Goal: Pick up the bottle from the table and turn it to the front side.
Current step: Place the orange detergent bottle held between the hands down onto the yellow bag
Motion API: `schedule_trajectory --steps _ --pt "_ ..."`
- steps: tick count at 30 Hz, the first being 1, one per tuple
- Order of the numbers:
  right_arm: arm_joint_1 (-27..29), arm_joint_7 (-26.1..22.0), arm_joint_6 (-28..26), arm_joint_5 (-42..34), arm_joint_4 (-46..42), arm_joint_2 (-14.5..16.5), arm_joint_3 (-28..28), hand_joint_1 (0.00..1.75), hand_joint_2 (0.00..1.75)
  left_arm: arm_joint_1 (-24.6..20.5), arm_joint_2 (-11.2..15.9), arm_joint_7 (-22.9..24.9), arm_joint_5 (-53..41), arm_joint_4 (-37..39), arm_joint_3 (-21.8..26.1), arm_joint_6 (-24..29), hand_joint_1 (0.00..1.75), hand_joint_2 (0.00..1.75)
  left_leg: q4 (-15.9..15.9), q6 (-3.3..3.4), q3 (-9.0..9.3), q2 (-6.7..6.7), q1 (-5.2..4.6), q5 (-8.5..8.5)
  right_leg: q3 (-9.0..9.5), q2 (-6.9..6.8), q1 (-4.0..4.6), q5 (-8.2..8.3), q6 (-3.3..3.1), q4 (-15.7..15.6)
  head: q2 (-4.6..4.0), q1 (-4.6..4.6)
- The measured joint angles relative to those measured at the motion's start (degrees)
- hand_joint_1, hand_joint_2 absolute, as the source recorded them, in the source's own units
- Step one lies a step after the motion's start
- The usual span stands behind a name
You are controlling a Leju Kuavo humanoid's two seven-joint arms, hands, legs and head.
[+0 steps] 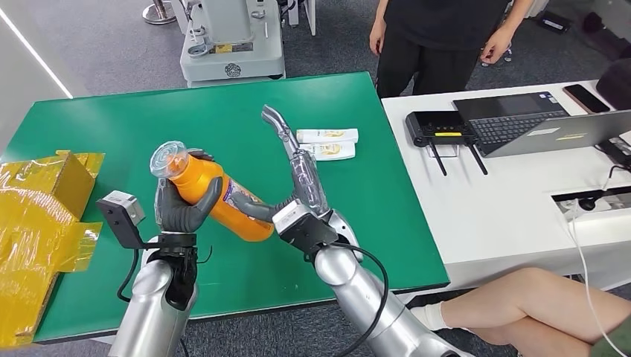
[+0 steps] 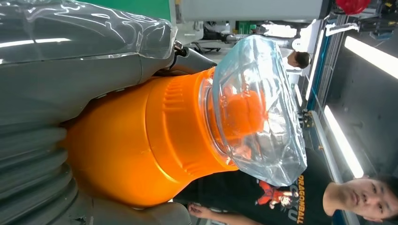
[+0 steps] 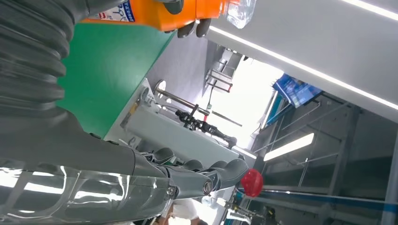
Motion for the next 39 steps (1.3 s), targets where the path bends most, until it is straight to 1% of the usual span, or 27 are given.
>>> schedule_trajectory --steps 4,9,12,14,16,19,22,25,27,29,32,35,39 --pt "3.3 0.4 -2.4 0.9 -5.5 -0.3 1.7 0.00 1.75 0.3 0.7 -0.8 -0.3 -1.1 1.2 2.4 1.75 1.75 0.0 0.00 0.00 0.02 0.00 0.00 -0.02 0.03 0.00 -0.01 -0.01 0.0 0.00 -0.01" --pt "6.9 0.5 -3.5 0.7 -12.5 -1.3 5.7 0.00 1.75 0.3 1.6 -1.1 -1.7 -4.0 3.5 4.2 1.75 1.75 0.0 -0.01 0.00 0.02 0.01 -0.01 -0.03 0.03 0.01 -0.03 -0.02 0.0 0.00 -0.02" --pt "8.2 -0.4 -3.5 -1.1 -14.6 -1.6 7.3 0.00 1.75 -0.7 2.4 -1.0 -4.6 -5.8 5.1 8.6 1.75 1.75 0.0 -0.02 0.00 0.04 0.01 0.01 -0.03 0.04 0.01 -0.02 -0.02 0.0 0.00 0.00" --pt "8.9 -1.2 -3.4 -2.1 -15.6 -1.6 8.1 0.00 1.75 -2.9 3.9 -0.4 -6.4 -6.2 6.7 12.2 1.75 1.75 0.0 -0.05 0.00 0.05 0.02 0.03 -0.03 0.05 0.02 0.01 -0.05 0.0 0.00 0.01" --pt "9.3 -1.6 -3.4 -2.7 -16.4 -1.7 8.7 0.00 1.75 -6.1 6.1 0.4 -7.7 -6.2 8.7 14.0 1.75 1.75 0.0 -0.09 0.02 0.08 0.03 0.07 -0.03 0.08 0.03 0.04 -0.07 0.0 0.00 -0.01" --pt "9.5 -1.9 -3.5 -3.8 -16.8 -1.7 9.3 0.00 1.75 -10.6 9.6 0.8 -9.6 -6.0 11.1 15.4 1.75 1.75 0.0 -0.13 0.03 0.07 0.05 0.12 -0.02 0.08 0.04 0.04 -0.08 0.1 0.00 -0.01" --pt "9.7 -2.4 -3.8 -4.9 -16.8 -1.8 9.7 0.00 1.75 -13.4 13.2 1.4 -11.5 -5.6 12.9 16.0 1.75 1.75 0.0 -0.14 0.04 0.11 0.05 0.12 -0.02 0.12 0.04 0.04 -0.09 0.1 0.00 -0.01" --pt "10.2 -2.8 -4.5 -5.3 -16.9 -1.9 9.8 0.00 1.75 -14.5 16.8 1.7 -13.2 -4.7 14.1 15.6 1.75 1.75 0.0 -0.15 0.03 0.18 0.05 0.11 -0.05 0.19 0.04 0.03 -0.09 0.1 0.00 0.00" --pt "10.9 -2.8 -4.7 -5.3 -17.3 -2.1 9.9 0.00 1.75 -14.7 19.5 0.8 -14.3 -3.8 14.6 14.3 1.75 1.75 0.0 -0.16 0.02 0.19 0.05 0.10 -0.06 0.21 0.04 0.03 -0.09 0.1 0.00 0.01" --pt "11.7 -2.9 -5.0 -5.3 -17.9 -2.3 10.1 0.00 1.75 -14.7 22.5 -0.6 -16.2 -2.9 14.8 11.6 1.75 1.75 -0.1 -0.16 0.02 0.21 0.05 0.10 -0.08 0.22 0.04 0.02 -0.10 0.1 0.00 0.01" --pt "12.4 -2.9 -5.5 -5.3 -18.7 -2.7 10.3 0.00 1.75 -15.0 26.7 -2.4 -19.5 -1.4 14.8 6.1 1.75 1.75 -0.1 -0.16 0.02 0.21 0.05 0.10 -0.10 0.23 0.04 0.00 -0.12 0.1 0.00 0.01" --pt "12.7 -2.8 -5.5 -5.3 -18.9 -3.0 10.5 0.00 1.75 -15.4 29.3 -3.1 -21.1 0.3 15.0 3.5 1.75 1.75 -0.1 -0.16 0.02 0.21 0.05 0.10 -0.10 0.22 0.04 0.01 -0.13 0.1 0.00 0.01" --pt "12.8 -2.8 -5.5 -5.4 -19.2 -3.0 10.8 0.00 1.75 -15.8 31.2 -3.1 -22.9 1.5 15.3 1.7 1.75 1.75 -0.1 -0.16 0.02 0.20 0.05 0.10 -0.08 0.22 0.03 0.01 -0.12 0.1 0.00 0.02"
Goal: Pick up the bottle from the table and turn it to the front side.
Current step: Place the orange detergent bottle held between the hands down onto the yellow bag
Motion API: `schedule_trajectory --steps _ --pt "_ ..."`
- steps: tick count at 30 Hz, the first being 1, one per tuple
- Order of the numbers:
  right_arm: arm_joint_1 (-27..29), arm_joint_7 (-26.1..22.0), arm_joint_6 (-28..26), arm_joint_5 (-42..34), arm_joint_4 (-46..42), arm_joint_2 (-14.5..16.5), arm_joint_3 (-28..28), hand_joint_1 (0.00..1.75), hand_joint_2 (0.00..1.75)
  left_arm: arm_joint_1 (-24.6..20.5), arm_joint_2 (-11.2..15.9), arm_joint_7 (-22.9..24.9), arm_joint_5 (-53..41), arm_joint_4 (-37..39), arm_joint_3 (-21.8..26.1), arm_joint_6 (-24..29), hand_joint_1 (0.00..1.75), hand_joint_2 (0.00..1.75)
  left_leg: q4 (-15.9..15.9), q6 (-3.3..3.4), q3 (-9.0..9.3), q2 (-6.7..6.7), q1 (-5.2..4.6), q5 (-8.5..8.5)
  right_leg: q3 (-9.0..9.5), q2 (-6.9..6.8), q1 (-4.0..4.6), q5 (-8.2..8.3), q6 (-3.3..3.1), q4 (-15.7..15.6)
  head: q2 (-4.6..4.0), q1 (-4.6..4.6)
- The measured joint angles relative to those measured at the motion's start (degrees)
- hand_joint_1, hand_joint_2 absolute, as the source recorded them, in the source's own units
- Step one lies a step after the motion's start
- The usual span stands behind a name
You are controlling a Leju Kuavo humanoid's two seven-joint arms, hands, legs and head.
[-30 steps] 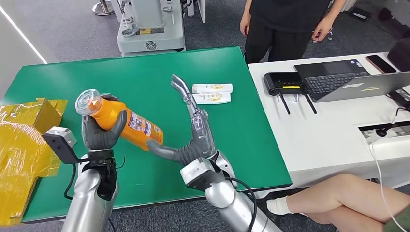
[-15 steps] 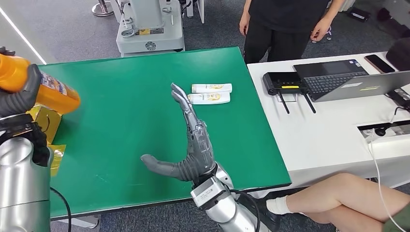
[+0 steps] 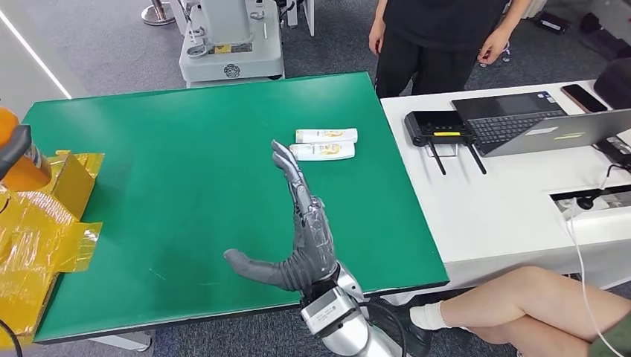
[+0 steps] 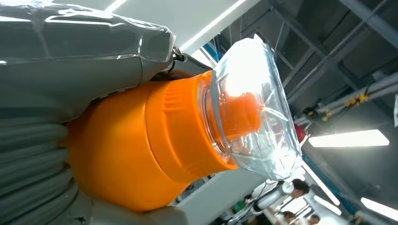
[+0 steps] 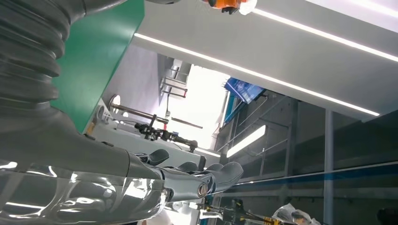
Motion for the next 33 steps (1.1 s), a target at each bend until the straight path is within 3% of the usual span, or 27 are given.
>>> schedule_trajectory --steps 8,14,19,25,33 --pt "0.3 1.0 1.1 0.3 -0.8 0.0 0.0 0.00 1.75 -3.4 6.8 -0.9 -11.0 7.6 -1.1 -13.3 1.75 1.75 0.0 0.00 0.00 0.18 0.01 0.00 -0.10 0.19 0.00 0.01 -0.01 0.0 0.00 0.00" --pt "1.0 2.1 3.6 0.9 -2.4 0.0 0.0 0.00 1.75 -8.6 11.0 0.5 -19.8 14.8 -7.7 -19.6 1.75 1.75 0.0 0.00 -0.01 0.16 0.02 0.00 -0.10 0.17 0.01 0.01 -0.01 0.0 0.00 0.01" --pt "1.4 2.5 4.8 1.3 -2.9 0.0 -0.1 0.00 1.75 -10.3 12.3 1.7 -23.2 18.2 -16.3 -17.7 1.75 1.75 0.0 0.00 -0.01 0.16 0.01 0.00 -0.07 0.16 0.00 0.01 -0.01 0.0 0.00 0.01" --pt "1.6 2.5 5.3 1.3 -2.9 0.0 -0.1 0.00 1.75 -10.6 12.7 2.0 -24.9 20.5 -21.3 -14.8 1.75 1.75 0.0 0.00 -0.02 0.14 -0.01 0.00 -0.06 0.13 -0.01 0.02 -0.01 0.0 0.00 0.01" --pt "1.5 1.2 5.4 -1.4 -2.4 0.0 0.0 0.00 1.75 -9.2 10.9 1.3 -31.9 25.6 -26.5 -0.8 1.75 1.75 0.0 0.00 -0.02 0.14 -0.01 -0.01 -0.06 0.13 -0.01 0.02 -0.01 0.0 0.00 0.01"
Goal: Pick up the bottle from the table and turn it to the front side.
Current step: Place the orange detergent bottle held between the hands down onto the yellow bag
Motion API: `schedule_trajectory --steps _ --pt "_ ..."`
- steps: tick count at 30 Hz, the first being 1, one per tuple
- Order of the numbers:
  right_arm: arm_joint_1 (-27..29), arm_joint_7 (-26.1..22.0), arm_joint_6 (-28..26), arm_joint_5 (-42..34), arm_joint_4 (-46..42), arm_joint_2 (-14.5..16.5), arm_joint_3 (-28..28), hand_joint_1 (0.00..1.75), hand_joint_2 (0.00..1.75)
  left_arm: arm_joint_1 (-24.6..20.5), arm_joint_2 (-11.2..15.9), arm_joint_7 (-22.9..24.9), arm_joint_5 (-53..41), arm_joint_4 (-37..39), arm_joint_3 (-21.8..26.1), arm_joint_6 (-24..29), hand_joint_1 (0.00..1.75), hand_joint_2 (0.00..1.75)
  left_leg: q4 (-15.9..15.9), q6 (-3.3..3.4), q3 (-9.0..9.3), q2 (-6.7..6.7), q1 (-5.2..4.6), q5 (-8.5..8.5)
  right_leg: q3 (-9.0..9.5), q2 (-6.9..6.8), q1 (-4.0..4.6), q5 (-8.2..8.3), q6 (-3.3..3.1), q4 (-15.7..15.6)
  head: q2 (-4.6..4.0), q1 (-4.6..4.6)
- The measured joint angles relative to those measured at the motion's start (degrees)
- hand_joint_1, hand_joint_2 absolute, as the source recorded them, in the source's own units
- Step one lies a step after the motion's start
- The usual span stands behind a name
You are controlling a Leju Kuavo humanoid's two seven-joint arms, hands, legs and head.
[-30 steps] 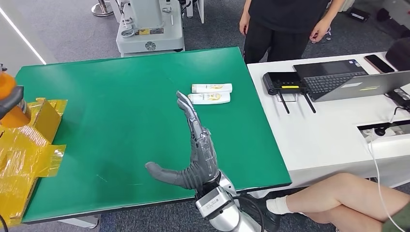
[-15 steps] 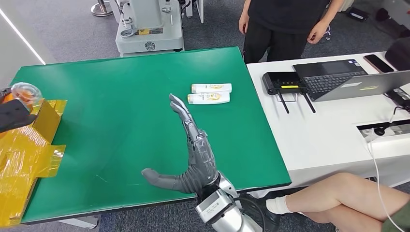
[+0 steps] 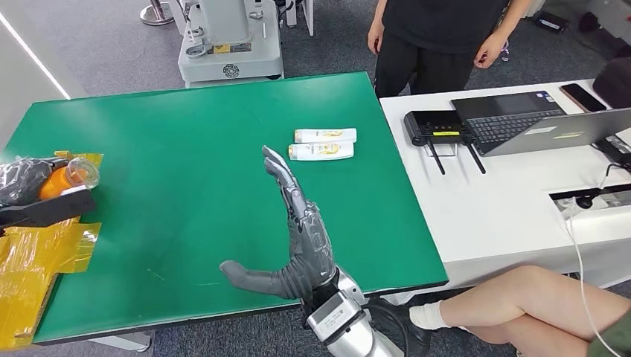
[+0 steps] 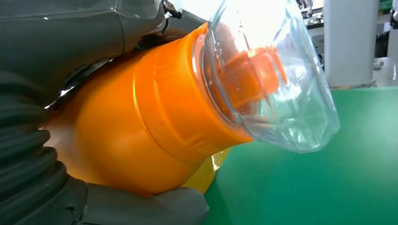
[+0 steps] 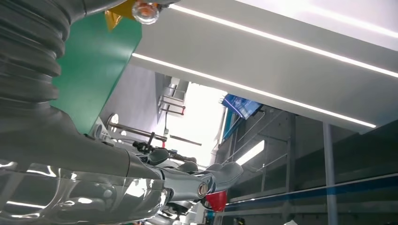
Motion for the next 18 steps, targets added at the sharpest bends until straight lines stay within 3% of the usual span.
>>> schedule_trajectory --steps 8,13,16,18 --pt "-0.1 -0.5 0.0 -1.0 1.1 0.0 0.5 0.00 1.75 5.0 -1.8 0.1 -4.5 4.4 -1.7 15.1 1.75 1.75 0.0 0.00 -0.01 0.01 0.00 -0.01 0.00 0.02 0.00 -0.01 0.00 0.0 0.00 0.01" --pt "-0.1 -0.5 0.0 -1.2 1.3 0.0 0.5 0.00 1.75 6.1 -2.1 0.5 -5.1 4.8 -1.7 17.8 1.75 1.75 0.0 -0.01 -0.01 0.01 0.00 -0.02 0.00 0.02 0.00 -0.02 0.00 0.0 0.00 0.01" --pt "-0.4 -0.8 0.0 -2.1 1.8 0.0 0.8 0.00 1.75 11.6 -4.4 2.3 -8.5 8.2 -1.7 28.4 1.75 1.75 0.0 -0.03 -0.01 0.01 0.00 -0.04 -0.01 0.02 0.00 -0.02 0.00 0.0 0.00 -0.01" --pt "-0.5 -1.0 0.0 -2.6 2.1 0.0 1.0 0.00 1.75 14.4 -6.1 2.9 -9.8 10.6 -1.7 31.9 1.75 1.75 0.0 -0.03 -0.01 -0.01 -0.01 -0.03 0.00 0.00 0.00 -0.02 0.00 0.0 0.00 0.00"
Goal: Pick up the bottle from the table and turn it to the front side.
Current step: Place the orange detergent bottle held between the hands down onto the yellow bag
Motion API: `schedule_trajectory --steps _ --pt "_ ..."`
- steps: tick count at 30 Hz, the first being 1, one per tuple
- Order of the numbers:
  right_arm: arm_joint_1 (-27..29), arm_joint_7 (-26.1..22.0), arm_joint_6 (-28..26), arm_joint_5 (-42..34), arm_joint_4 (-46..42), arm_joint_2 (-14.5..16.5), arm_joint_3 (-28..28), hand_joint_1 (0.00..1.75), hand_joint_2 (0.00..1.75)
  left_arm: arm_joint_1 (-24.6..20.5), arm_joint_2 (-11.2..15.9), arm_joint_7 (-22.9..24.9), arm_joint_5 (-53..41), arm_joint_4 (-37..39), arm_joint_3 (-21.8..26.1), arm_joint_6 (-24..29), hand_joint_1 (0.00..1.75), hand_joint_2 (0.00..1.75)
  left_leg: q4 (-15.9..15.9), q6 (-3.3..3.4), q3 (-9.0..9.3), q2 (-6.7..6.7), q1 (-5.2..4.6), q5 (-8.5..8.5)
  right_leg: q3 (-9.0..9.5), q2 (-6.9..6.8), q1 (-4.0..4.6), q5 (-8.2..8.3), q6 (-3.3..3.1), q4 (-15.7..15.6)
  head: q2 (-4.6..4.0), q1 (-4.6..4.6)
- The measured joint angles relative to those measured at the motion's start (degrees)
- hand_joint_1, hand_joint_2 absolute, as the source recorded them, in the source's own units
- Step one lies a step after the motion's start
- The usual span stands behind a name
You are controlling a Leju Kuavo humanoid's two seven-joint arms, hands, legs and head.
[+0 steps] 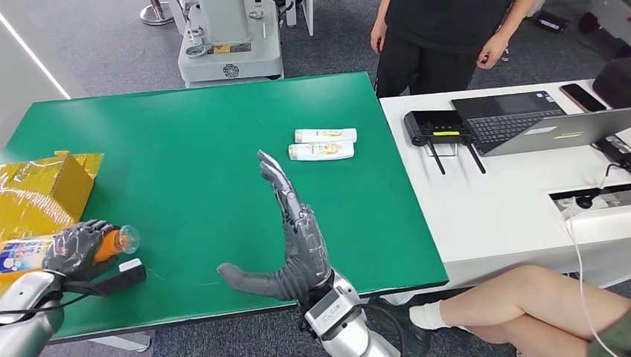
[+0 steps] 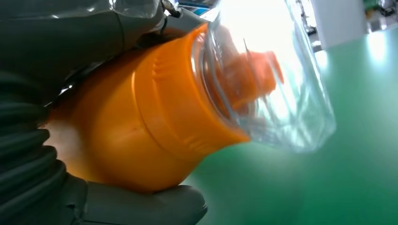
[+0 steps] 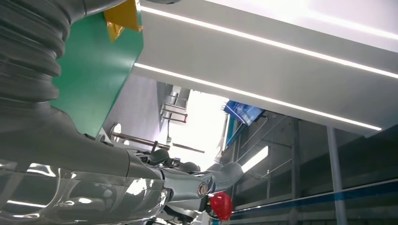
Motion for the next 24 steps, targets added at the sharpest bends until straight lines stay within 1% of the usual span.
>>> schedule_trajectory --steps 6,11,17,20,24 --pt "0.0 -0.1 0.0 0.0 0.1 0.0 0.2 0.00 1.75 0.5 -1.2 0.3 -0.4 2.0 0.3 0.6 1.75 1.75 0.0 0.00 0.06 -0.04 -0.01 0.00 0.07 -0.06 0.00 0.00 0.00 0.0 0.00 0.00" --pt "0.0 -0.2 0.0 0.0 0.3 0.0 0.4 0.00 1.75 0.4 -1.7 0.6 -0.5 2.7 0.5 0.6 1.75 1.75 0.0 -0.01 0.14 -0.04 -0.01 0.01 0.14 -0.07 0.00 0.00 -0.01 0.0 0.00 -0.01" --pt "0.0 -0.2 0.0 0.0 0.3 0.0 0.4 0.00 1.75 -0.2 -2.4 1.2 -1.2 3.7 0.9 -0.7 1.75 1.75 0.0 -0.01 0.27 -0.11 -0.01 0.01 0.27 -0.14 0.00 -0.02 -0.02 0.0 0.00 0.01" --pt "-0.1 -0.2 0.0 0.0 0.5 0.0 0.4 0.00 1.75 -1.7 -2.9 1.2 -2.2 4.5 1.2 -3.9 1.75 1.75 0.0 -0.03 0.33 -0.29 -0.01 0.04 0.38 -0.34 0.00 -0.03 -0.03 0.0 0.00 0.01" --pt "-0.3 -0.1 0.6 0.0 0.8 0.1 0.5 0.00 1.75 -4.7 -3.4 1.2 -4.1 5.7 1.4 -11.6 1.75 1.75 0.0 -0.07 0.40 -0.44 -0.01 0.11 0.47 -0.51 0.00 -0.03 -0.04 0.0 0.00 -0.01"
